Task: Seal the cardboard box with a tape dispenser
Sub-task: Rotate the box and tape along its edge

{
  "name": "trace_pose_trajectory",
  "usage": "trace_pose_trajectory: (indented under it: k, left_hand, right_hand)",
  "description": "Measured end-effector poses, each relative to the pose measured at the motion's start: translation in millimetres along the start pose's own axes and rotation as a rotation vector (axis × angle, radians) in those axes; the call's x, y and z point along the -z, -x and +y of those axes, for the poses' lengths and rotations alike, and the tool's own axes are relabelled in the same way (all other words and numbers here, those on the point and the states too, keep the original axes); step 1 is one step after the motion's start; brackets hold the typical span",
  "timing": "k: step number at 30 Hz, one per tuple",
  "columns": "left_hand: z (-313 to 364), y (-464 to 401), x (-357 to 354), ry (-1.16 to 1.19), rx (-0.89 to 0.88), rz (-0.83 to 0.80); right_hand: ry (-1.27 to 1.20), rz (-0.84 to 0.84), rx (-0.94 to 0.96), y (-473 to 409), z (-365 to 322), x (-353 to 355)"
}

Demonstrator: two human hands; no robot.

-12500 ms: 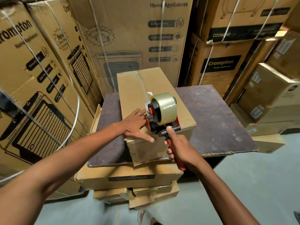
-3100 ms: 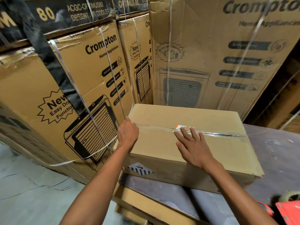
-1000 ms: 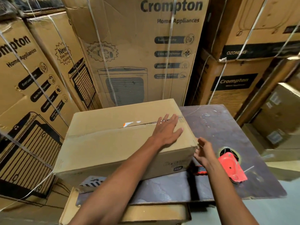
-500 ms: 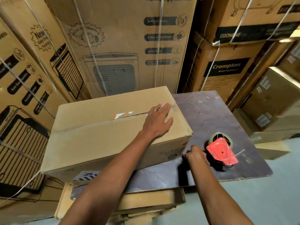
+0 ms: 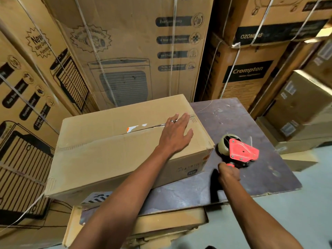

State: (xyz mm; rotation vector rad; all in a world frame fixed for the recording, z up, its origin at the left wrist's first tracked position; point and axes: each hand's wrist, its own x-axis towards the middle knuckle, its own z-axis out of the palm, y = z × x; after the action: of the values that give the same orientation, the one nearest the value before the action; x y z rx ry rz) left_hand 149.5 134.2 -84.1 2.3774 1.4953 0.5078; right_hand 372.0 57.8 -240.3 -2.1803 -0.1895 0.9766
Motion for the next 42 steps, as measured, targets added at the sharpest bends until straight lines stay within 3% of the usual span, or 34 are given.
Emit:
trace_pose_trajectory:
  k: [4, 10, 14, 17, 20, 23, 27, 31, 35, 42]
  left_hand:
    - [-1, 0, 0, -0.007, -0.006, -0.010]
    - [-1, 1, 1, 0.006, 0.000, 0.007]
    - [1, 3, 2, 0.031, 0.025, 0.011]
    - [3, 0, 7, 0.114, 0.089, 0.003]
    - [3, -19, 19, 0.375, 0.189, -0.009]
    - [0, -52, 35, 0.763, 0.325, 0.110]
    - [3, -91, 50, 1.041, 0.321, 0.236]
    - [9, -101, 57, 1.174, 0.263, 0.441]
    - [0, -101, 41, 1.167, 0.375, 0.547]
    - [-17, -113, 34, 0.885, 0.378, 0.620]
  right_hand:
    - [0.092, 0.052, 0.136, -2, -20, 13]
    - [0.227, -0.116, 0.312, -5, -60, 17]
    - [0.077, -0.379, 0.421, 34, -114, 12]
    - [-0.129, -0.647, 0.367, 52, -161, 8]
    - [-0.368, -0.926, 0.188, 69, -202, 13]
    - [-0.563, -1.193, -0.006, 81, -230, 21]
    - [-0.632, -1.488, -0.177, 91, -249, 24]
    - [-0.611, -1.549, -0.259, 95, -260, 17]
    - [-0.628, -1.580, -0.297, 94, -271, 12]
    - [-0.606, -1.477, -0.254, 95, -289, 7]
